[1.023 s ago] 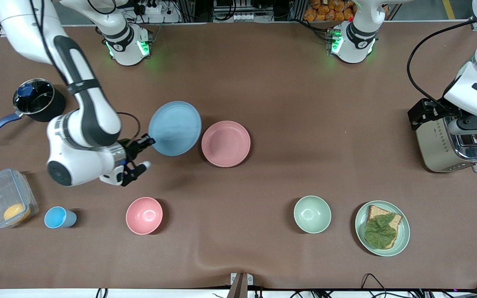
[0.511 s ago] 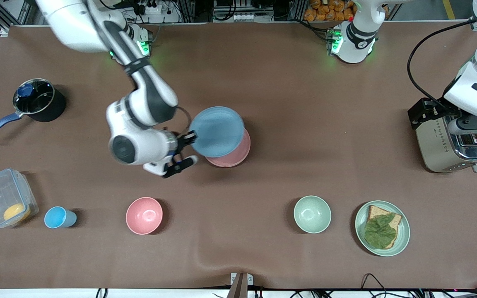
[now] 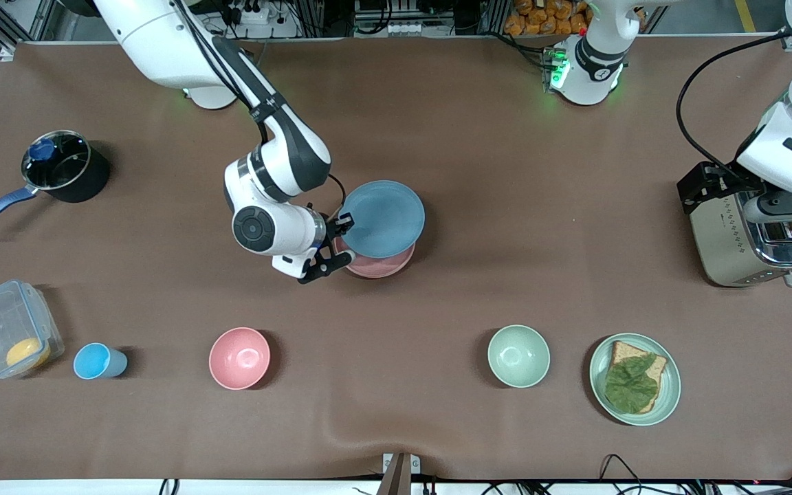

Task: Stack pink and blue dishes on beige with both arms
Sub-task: 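Lift the blue plate and carry it onto the pink plate, then lower the blue plate onto the stack and open the right gripper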

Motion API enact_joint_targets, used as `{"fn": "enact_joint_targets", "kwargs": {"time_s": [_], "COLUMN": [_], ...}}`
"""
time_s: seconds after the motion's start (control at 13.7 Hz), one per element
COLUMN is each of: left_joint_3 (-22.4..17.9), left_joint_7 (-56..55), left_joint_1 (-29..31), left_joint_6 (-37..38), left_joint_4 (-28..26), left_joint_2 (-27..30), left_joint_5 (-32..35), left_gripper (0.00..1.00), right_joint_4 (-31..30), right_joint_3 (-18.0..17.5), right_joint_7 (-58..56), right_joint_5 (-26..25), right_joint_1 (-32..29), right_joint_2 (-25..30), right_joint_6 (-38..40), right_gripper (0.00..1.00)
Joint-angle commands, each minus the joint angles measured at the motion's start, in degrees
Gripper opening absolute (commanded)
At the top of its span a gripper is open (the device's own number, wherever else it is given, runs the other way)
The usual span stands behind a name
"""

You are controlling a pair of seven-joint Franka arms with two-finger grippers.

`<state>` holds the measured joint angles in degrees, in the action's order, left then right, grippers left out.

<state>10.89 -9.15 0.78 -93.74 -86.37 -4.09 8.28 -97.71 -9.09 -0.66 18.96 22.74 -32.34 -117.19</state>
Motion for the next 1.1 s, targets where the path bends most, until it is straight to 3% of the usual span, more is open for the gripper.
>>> {"fn": "enact_joint_targets", "kwargs": {"time_s": [0.0,0.95,1.02], "left_joint_3": [-0.17,-0.17,-0.08], "left_joint_7": [0.63,0.54,0.54], "left_joint_1": [0.01,0.09,0.01], "left_joint_6": [0.75,2.86,2.95], "left_joint_4": [-0.73,-0.82,-0.82], "left_joint_2": [1.36,1.36,1.36], "left_joint_5": [-0.89,-0.89,-0.98], "left_gripper": [1.00,1.00,1.00], "right_joint_4": [-0.29,0.33,0.59], "right_joint_3": [1.18,1.18,1.18], "right_joint_7": [0.92,2.24,2.85], "right_joint_5": [-2.86,-3.49,-3.40], "right_joint_1": [0.82,1.35,1.35], "right_joint_2": [-0.79,-3.87,-3.88], "right_joint_6": [-0.85,-5.25,-5.07], "right_gripper": [0.00,0.02,0.50]}}
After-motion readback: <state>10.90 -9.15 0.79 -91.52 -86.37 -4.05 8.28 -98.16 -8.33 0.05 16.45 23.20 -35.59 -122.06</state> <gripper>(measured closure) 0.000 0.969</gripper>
